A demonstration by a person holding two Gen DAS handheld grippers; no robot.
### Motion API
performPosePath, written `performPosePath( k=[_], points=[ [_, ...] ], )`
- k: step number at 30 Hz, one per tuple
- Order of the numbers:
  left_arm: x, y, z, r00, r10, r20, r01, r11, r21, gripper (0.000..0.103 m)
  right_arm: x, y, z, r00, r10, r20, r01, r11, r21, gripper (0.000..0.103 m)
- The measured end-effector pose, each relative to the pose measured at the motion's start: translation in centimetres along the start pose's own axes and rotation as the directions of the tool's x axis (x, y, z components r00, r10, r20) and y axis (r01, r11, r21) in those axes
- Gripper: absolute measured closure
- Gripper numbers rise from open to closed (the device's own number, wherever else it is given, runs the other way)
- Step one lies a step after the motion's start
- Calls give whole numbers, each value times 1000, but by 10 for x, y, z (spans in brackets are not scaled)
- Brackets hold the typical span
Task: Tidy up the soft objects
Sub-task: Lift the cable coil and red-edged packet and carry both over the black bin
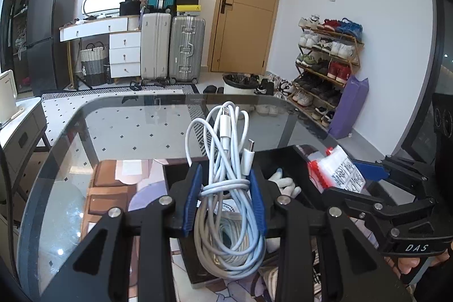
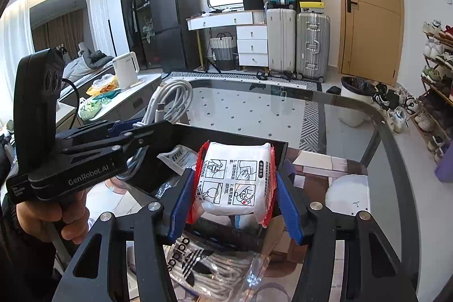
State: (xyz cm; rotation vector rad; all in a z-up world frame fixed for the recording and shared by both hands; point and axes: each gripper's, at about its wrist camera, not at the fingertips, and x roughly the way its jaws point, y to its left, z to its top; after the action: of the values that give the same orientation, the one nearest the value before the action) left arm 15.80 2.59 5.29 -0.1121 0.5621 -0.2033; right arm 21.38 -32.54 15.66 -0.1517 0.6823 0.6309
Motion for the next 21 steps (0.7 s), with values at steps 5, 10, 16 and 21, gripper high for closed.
performPosePath(
  k=[5,10,16,21],
  points=[
    [12,-3,-5,1000,13,-25,-13,1000,20,71,21,-3,5,1000,-2,-28,2,1000,-8,46],
    [20,-9,-7,998,25,-49,-23,999,48,71,39,-5,3,998,-1,-56,-1,999,-36,46],
    [26,-12,-6,998,26,-64,-20,996,84,71,53,-2,1,998,-4,-70,-2,997,-78,46],
    [27,-15,-6,996,32,-85,-20,991,134,71,62,3,-2,995,-17,-100,5,992,-123,46]
  ],
)
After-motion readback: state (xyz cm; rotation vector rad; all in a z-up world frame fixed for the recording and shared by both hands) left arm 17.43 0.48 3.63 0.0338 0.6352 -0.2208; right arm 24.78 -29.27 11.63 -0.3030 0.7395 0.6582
